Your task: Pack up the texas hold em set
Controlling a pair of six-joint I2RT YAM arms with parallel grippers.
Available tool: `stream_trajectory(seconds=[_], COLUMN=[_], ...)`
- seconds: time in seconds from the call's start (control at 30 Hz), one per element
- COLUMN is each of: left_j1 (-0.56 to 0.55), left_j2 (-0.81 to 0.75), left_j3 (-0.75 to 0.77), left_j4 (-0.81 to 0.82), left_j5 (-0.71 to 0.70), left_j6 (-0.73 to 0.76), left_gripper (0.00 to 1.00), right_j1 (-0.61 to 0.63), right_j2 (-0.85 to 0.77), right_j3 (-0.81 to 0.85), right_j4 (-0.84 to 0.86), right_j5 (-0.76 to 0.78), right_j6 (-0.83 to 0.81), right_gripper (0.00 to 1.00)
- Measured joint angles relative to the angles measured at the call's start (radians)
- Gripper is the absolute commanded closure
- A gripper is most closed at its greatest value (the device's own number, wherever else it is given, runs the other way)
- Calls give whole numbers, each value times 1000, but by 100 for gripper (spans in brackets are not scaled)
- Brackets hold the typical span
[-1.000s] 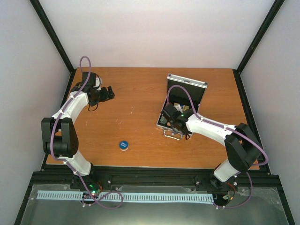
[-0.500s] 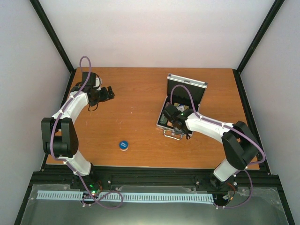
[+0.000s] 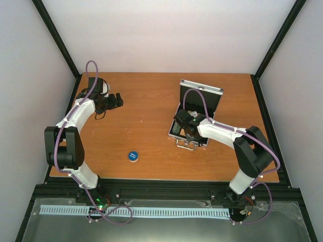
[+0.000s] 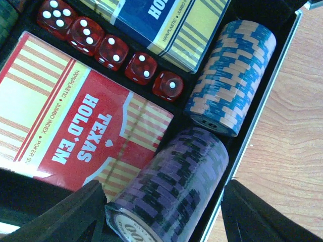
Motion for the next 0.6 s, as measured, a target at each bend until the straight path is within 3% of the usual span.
stream_trajectory(seconds=[0.43, 0.6], left_j1=[0, 0], left_j2=[2, 3], left_j3=[0, 0], left_j4=[0, 0], left_j5=[0, 0], left_j6=[12, 17], left_gripper=[0, 0], right_j1=[-31, -31], right_j2=[-46, -51], right_j3=[-21, -30], right_j4=[-90, -90], right_j5=[58, 37], right_j6=[105, 104], right_gripper=[40, 35])
